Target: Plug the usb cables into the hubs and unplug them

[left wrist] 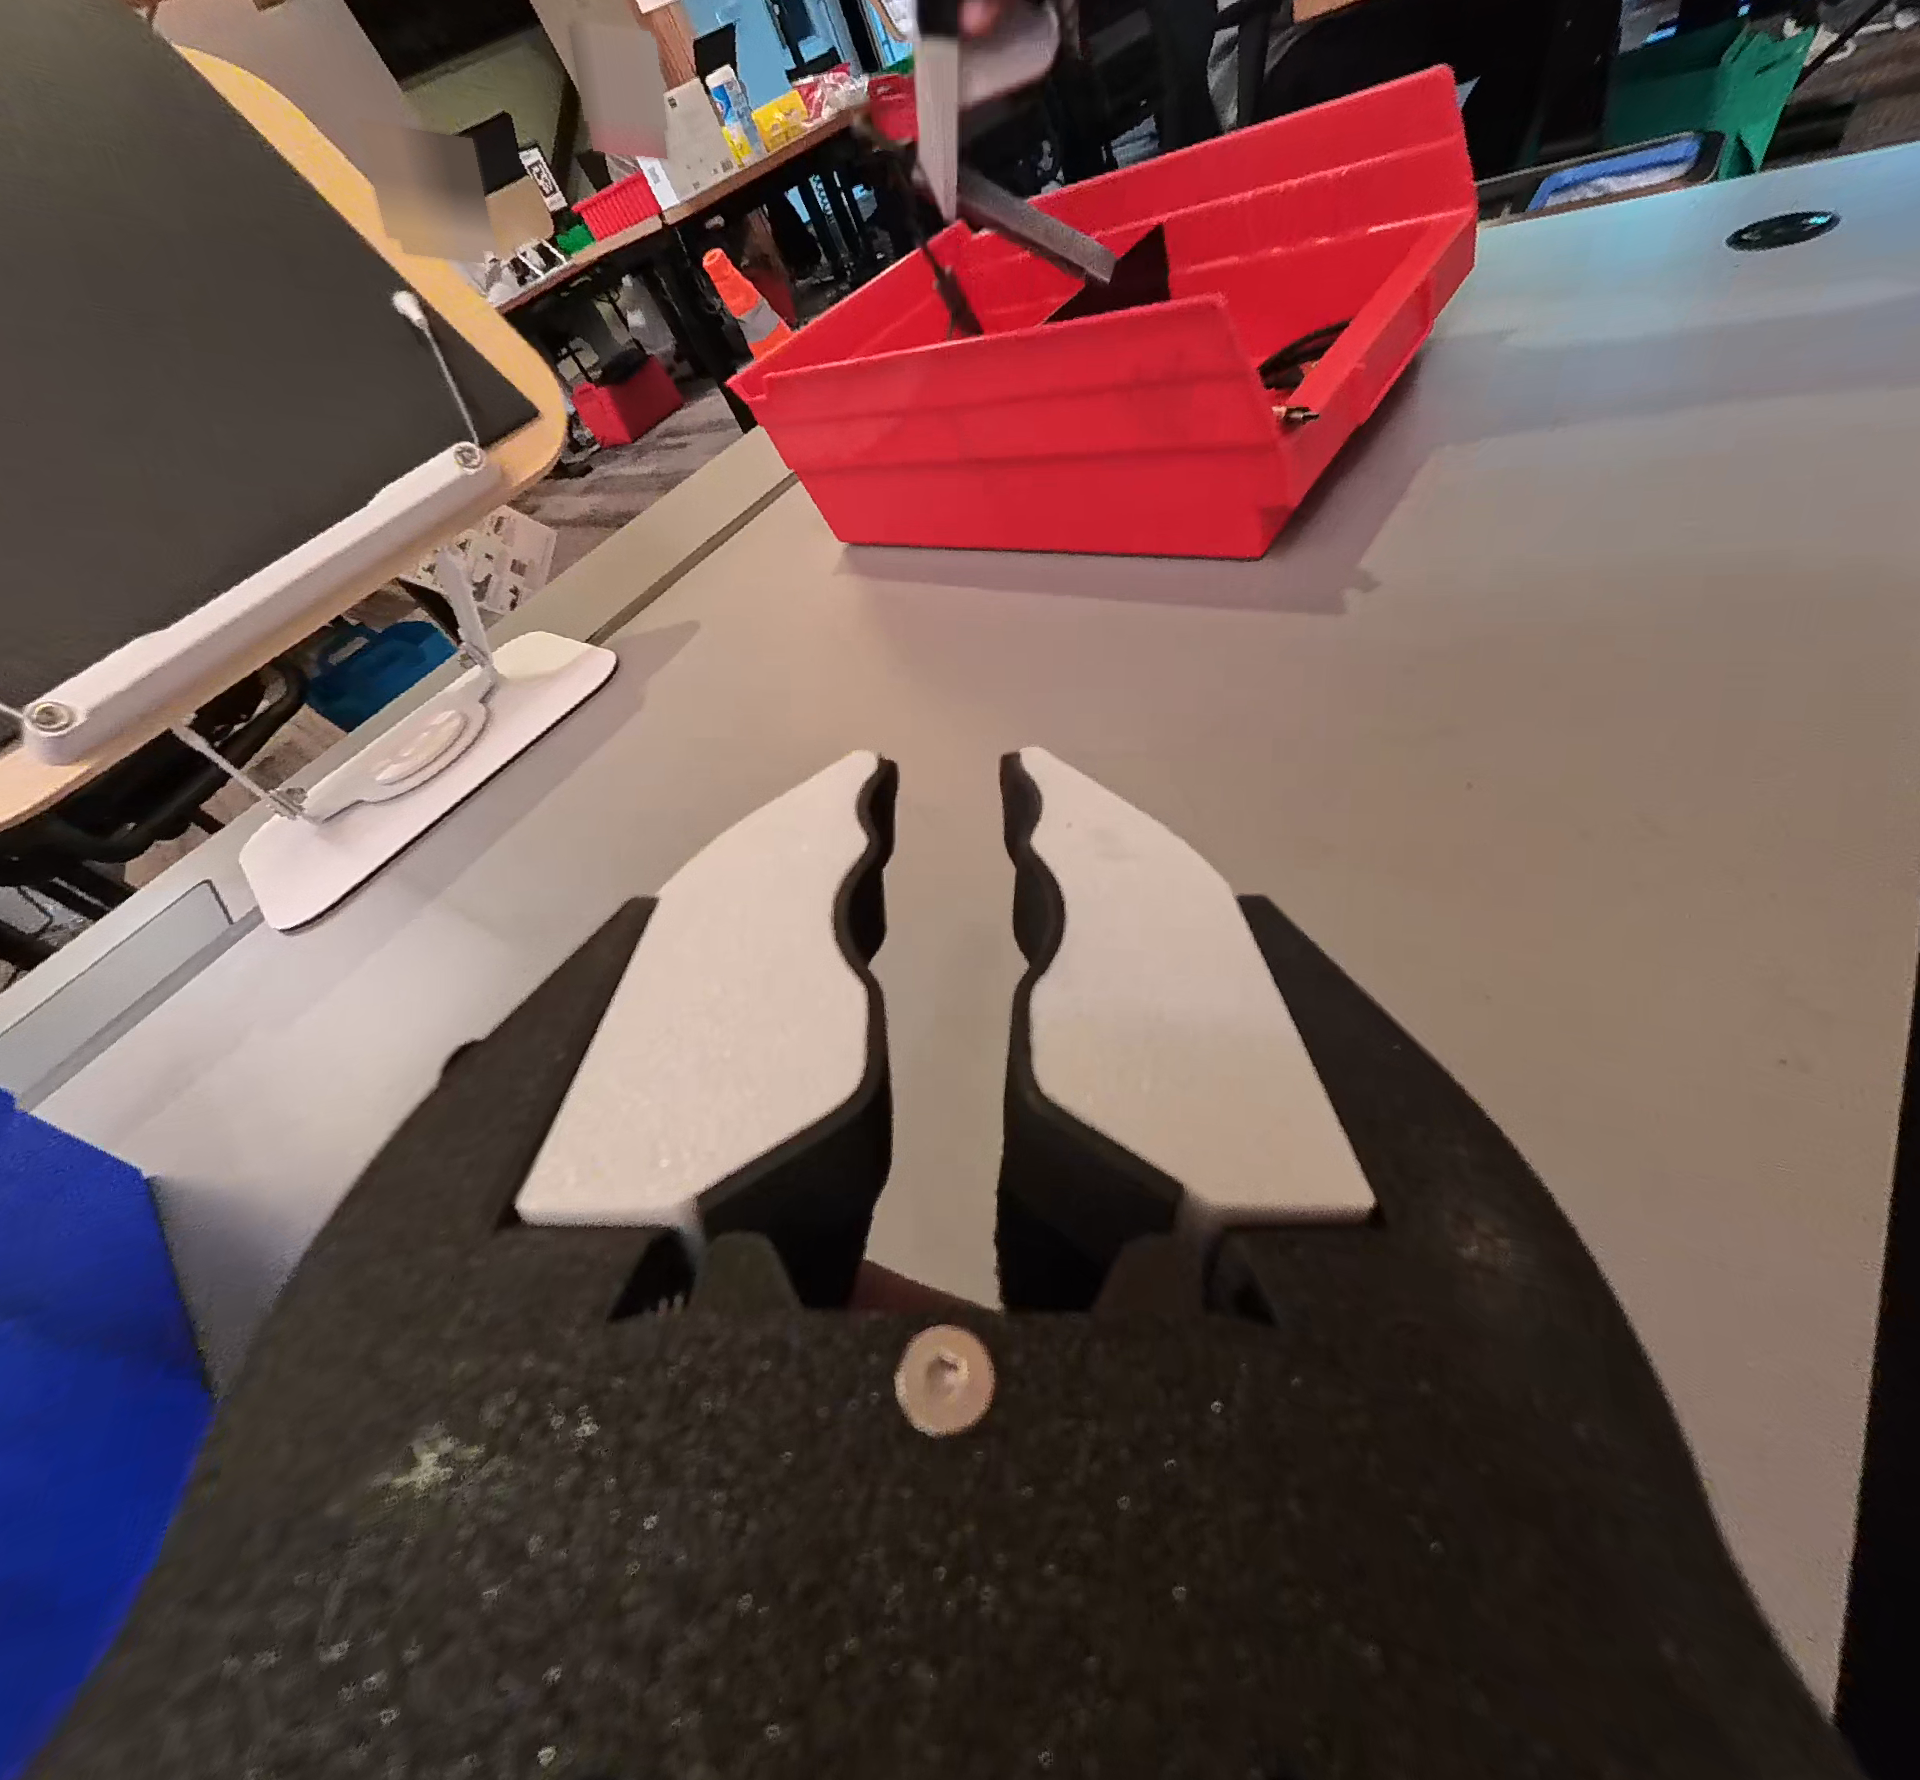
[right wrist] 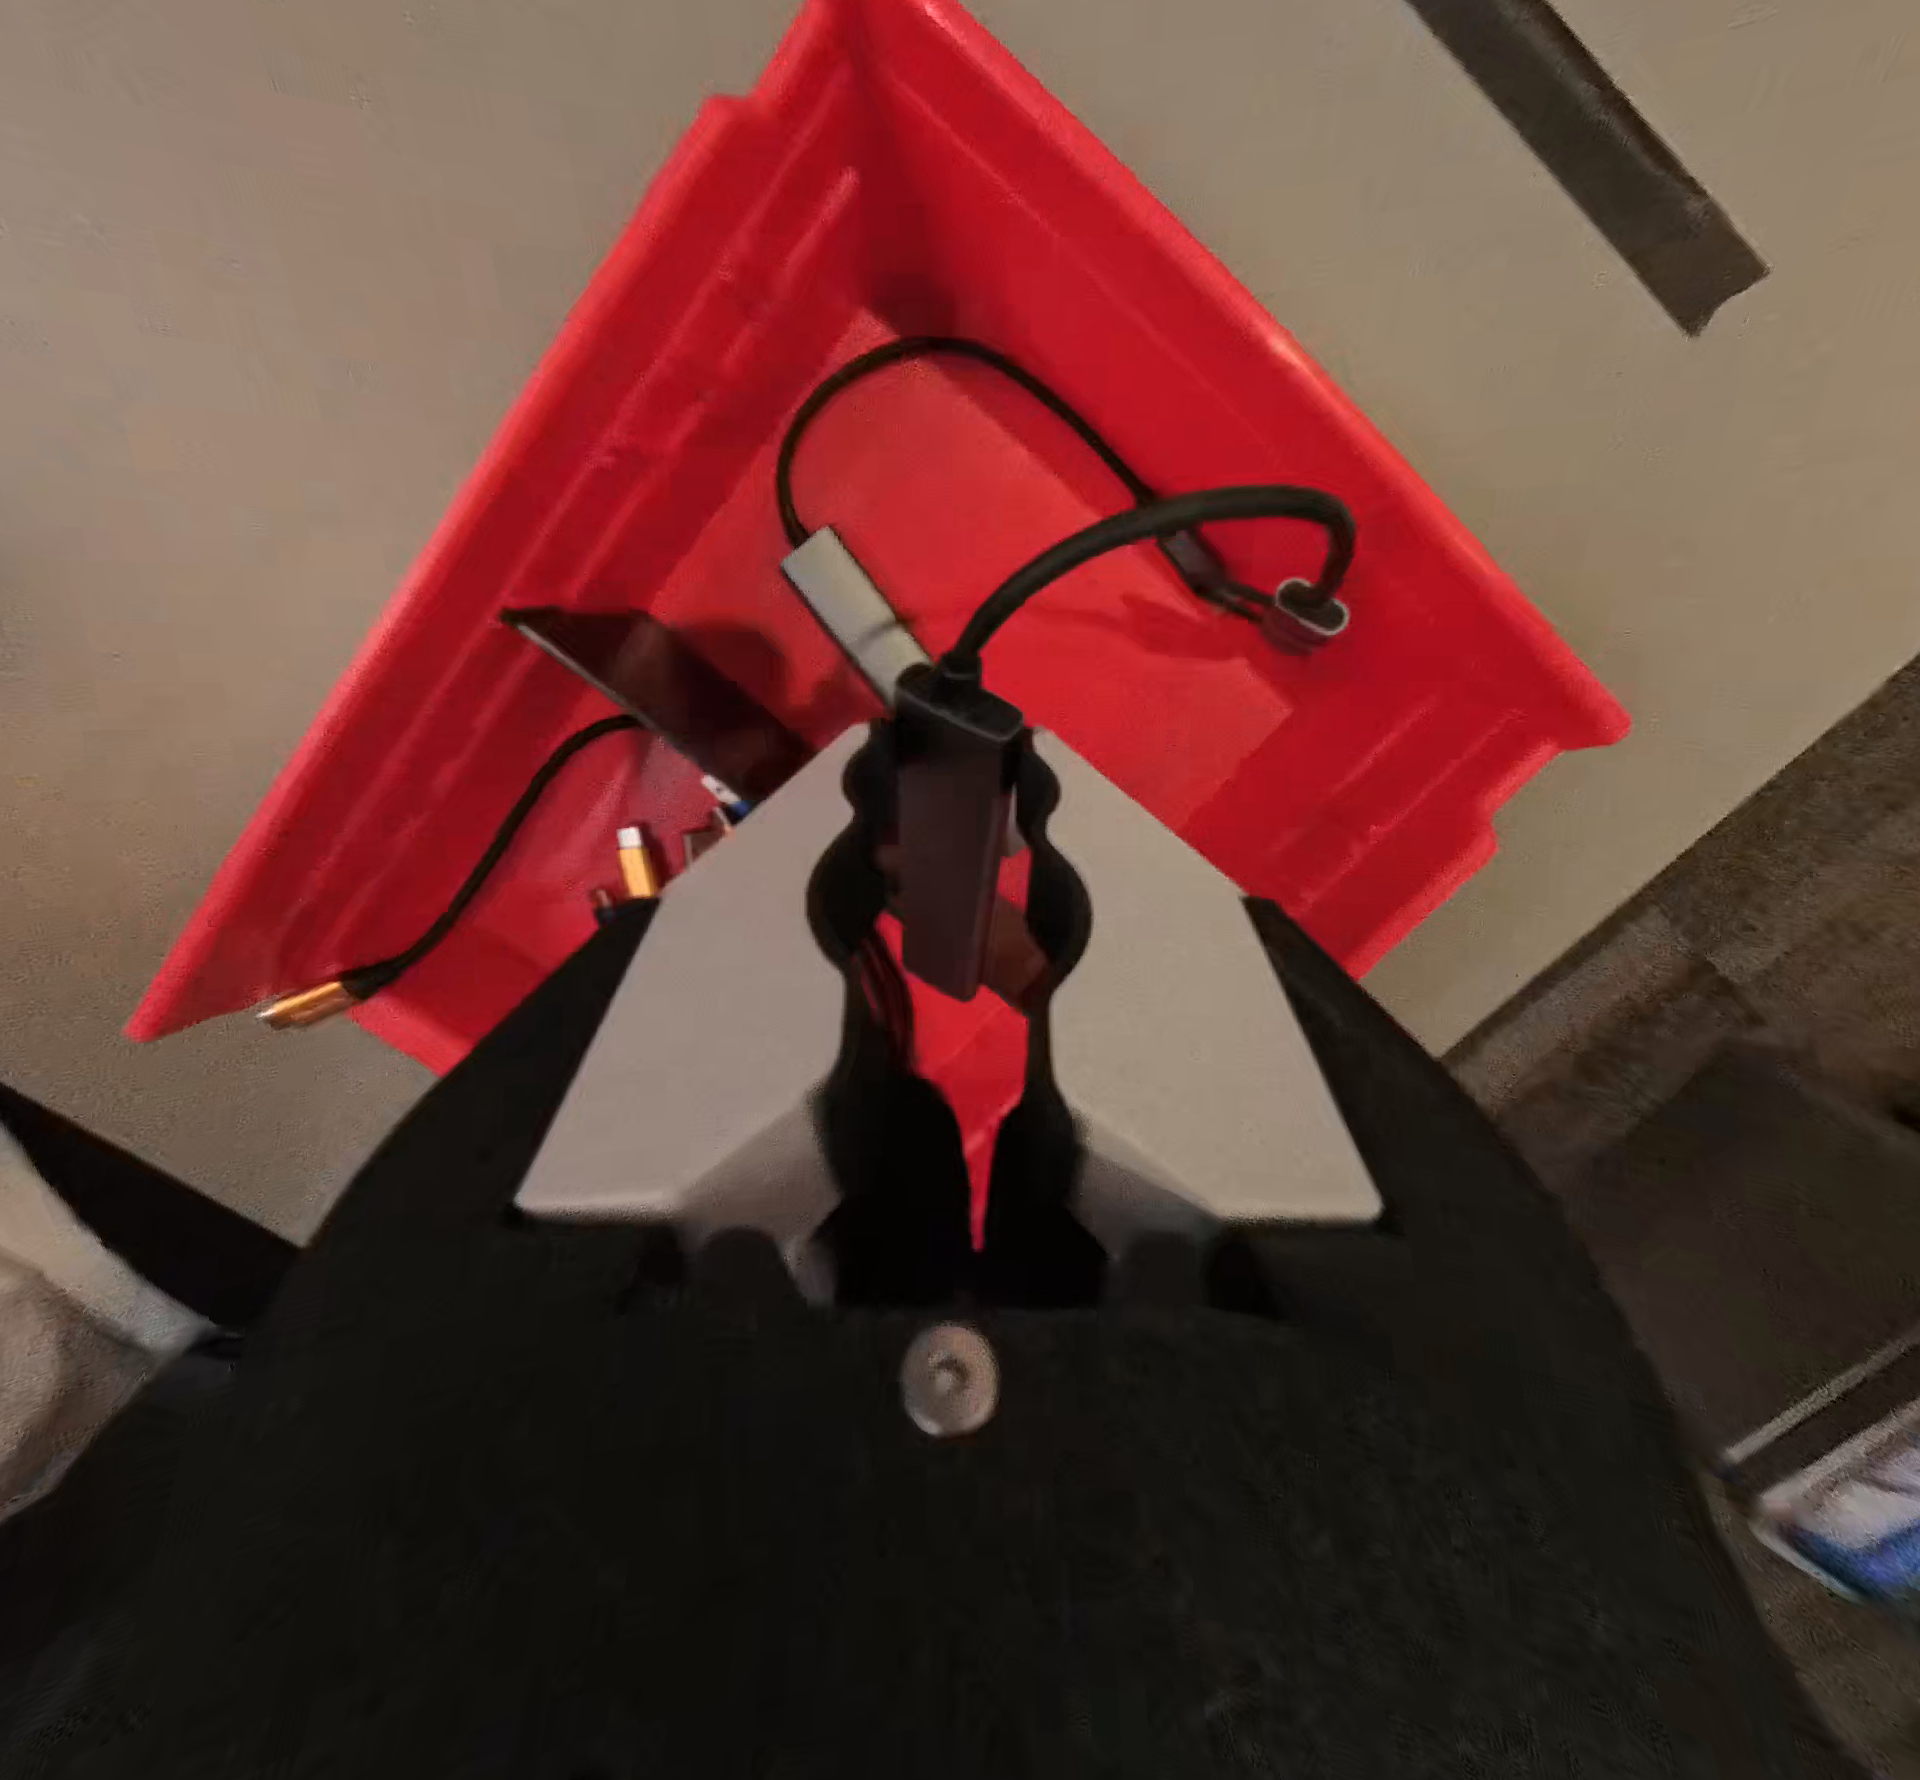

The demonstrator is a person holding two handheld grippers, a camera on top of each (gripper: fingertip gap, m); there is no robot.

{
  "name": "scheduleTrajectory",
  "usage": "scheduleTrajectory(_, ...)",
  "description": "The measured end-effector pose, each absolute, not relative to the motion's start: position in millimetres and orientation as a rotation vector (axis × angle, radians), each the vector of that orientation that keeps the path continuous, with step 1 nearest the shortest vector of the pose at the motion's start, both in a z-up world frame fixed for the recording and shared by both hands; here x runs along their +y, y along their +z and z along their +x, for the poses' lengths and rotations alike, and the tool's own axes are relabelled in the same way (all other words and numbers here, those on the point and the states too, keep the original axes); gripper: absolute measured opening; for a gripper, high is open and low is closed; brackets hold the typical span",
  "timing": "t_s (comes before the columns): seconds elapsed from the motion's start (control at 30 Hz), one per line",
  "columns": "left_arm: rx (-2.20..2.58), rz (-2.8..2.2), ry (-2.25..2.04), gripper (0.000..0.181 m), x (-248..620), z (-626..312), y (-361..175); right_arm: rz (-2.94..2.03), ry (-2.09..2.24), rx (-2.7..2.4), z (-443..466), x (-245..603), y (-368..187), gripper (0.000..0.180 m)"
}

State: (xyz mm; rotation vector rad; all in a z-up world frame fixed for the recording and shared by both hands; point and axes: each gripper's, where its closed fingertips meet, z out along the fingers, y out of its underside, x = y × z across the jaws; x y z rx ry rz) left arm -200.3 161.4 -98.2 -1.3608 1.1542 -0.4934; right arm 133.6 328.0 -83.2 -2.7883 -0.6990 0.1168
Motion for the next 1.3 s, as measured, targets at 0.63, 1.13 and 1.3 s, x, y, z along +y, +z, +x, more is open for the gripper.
scheduleTrajectory(0.63, 0.925, -1.605, -0.425, 0.021, 163.8, -279.1, -91.4, -2.429, -0.229, -0.820, 112.2, 345.3, -94.9, 0.042)
scheduleTrajectory(1.13, 0.237, -1.818, -0.085, 0.025, 213.0, -487.6, -96.8, -1.867, -0.153, 0.097, 70.3, 131.7, -118.3, 0.043)
scheduleTrajectory(1.3, 0.387, -1.837, -0.023, 0.028, 221.1, -481.6, -106.1, -1.856, -0.143, 0.124, 74.4, 123.0, -118.8, 0.045)
